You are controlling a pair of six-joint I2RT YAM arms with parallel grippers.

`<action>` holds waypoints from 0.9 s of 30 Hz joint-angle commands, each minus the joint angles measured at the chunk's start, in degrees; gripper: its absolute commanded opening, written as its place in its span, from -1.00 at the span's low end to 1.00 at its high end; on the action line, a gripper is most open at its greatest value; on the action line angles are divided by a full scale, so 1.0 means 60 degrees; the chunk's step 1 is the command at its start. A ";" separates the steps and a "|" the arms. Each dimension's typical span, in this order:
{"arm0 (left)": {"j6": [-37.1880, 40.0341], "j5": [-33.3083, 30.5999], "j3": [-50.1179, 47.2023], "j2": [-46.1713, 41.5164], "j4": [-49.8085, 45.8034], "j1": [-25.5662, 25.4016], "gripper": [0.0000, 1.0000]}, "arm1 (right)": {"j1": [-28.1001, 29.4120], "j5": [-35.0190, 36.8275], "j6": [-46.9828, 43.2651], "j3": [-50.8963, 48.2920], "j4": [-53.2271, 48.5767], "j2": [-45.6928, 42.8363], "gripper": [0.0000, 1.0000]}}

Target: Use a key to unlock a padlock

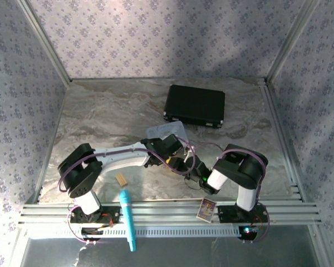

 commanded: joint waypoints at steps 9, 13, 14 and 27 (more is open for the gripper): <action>-0.0300 0.0873 -0.0687 0.0963 -0.1025 -0.0065 -0.11 | -0.0750 0.1208 0.0072 -0.0586 -0.0878 -0.1006 -1.00; -0.0365 0.0893 -0.0695 0.0978 -0.1074 -0.0071 -0.11 | -0.0994 0.0784 0.0017 -0.0384 -0.0921 -0.1006 -1.00; -0.0402 0.0881 -0.0701 0.0989 -0.1084 -0.0066 -0.11 | -0.1013 0.0743 -0.0006 -0.0353 -0.0920 -0.0961 -1.00; -0.0727 0.0563 -0.0564 0.1034 -0.1279 -0.0270 -0.12 | -0.1637 0.0259 0.0370 -0.0618 -0.0961 -0.1350 -1.00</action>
